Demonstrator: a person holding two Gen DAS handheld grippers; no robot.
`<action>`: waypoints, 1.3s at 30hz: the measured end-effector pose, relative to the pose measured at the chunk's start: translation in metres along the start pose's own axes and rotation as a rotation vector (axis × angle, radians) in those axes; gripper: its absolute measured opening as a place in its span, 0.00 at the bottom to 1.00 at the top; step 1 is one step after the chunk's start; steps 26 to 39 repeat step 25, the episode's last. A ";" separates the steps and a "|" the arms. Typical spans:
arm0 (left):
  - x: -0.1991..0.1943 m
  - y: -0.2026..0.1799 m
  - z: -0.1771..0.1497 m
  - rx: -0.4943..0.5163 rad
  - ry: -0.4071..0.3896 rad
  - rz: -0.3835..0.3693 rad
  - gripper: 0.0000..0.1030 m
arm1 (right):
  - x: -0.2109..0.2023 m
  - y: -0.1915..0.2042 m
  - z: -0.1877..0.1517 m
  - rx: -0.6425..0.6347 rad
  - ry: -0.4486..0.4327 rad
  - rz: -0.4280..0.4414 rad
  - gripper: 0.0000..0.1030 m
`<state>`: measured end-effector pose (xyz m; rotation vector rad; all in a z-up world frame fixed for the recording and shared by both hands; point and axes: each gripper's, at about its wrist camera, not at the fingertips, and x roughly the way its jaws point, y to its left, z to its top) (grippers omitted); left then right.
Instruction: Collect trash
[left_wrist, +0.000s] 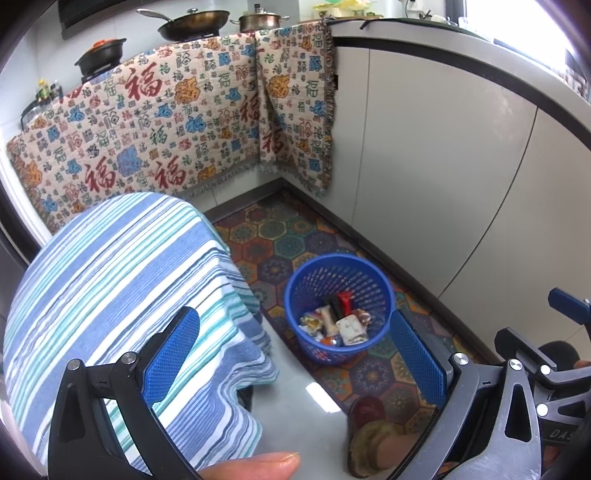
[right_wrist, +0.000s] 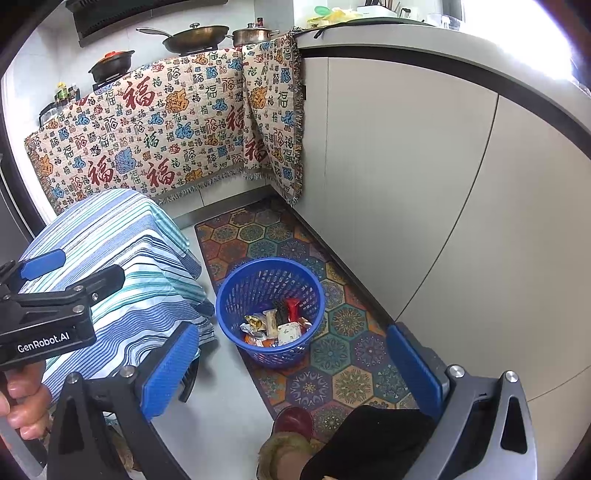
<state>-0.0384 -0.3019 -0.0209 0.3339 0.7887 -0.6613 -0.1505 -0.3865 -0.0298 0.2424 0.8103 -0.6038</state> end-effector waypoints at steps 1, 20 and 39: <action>0.000 0.000 0.000 0.000 0.000 -0.001 1.00 | 0.000 0.000 0.000 0.001 0.000 0.000 1.00; 0.002 0.001 -0.001 -0.005 0.002 0.001 1.00 | 0.008 0.001 0.003 -0.010 0.010 0.000 1.00; -0.001 0.004 -0.001 -0.021 -0.023 0.005 0.99 | 0.009 0.001 0.003 -0.011 0.010 0.001 1.00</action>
